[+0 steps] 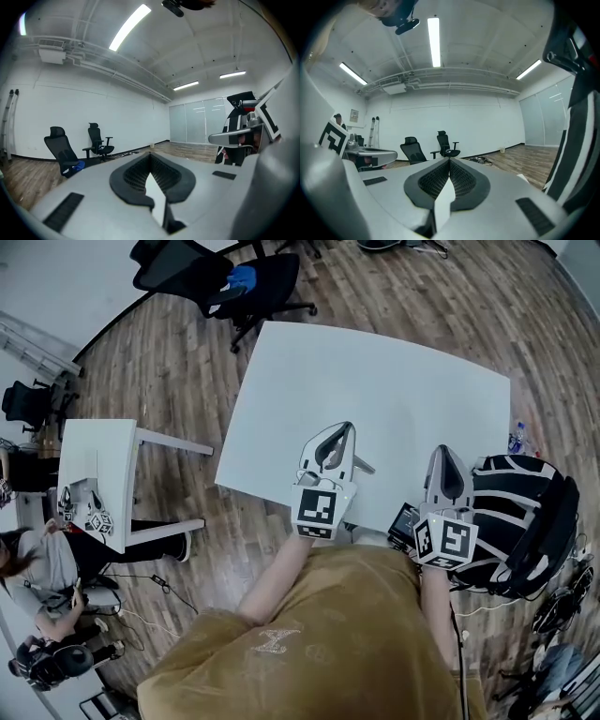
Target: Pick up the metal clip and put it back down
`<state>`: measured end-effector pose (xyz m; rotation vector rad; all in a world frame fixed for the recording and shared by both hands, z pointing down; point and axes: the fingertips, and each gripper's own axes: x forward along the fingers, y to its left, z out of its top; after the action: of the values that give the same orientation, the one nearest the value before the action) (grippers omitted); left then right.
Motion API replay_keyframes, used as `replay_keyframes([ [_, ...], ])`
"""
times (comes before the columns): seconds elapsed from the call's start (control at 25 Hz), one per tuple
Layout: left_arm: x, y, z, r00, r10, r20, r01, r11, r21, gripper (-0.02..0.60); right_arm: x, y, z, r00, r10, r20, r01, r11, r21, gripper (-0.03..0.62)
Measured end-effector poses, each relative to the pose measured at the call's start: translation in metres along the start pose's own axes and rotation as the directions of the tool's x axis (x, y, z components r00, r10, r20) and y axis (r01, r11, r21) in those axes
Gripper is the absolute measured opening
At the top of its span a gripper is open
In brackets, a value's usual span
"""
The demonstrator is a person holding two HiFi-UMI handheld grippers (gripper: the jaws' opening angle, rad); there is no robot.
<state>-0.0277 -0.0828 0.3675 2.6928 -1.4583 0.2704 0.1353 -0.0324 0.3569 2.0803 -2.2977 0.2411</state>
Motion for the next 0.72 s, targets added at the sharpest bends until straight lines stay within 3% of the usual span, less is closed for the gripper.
replay_keyframes([
  [0.36, -0.005, 0.007, 0.029, 0.997, 0.028, 0.07, -0.028, 1.0, -0.007, 0.006, -0.005, 0.006, 0.028, 0.997, 0.026, 0.078, -0.023, 0.999, -0.038, 0.009],
  [0.72, -0.004, 0.005, 0.032, 0.998, 0.031, 0.058, -0.032, 0.999, 0.003, 0.006, -0.002, -0.003, 0.033, 0.997, 0.014, 0.078, -0.011, 0.999, -0.04, 0.009],
])
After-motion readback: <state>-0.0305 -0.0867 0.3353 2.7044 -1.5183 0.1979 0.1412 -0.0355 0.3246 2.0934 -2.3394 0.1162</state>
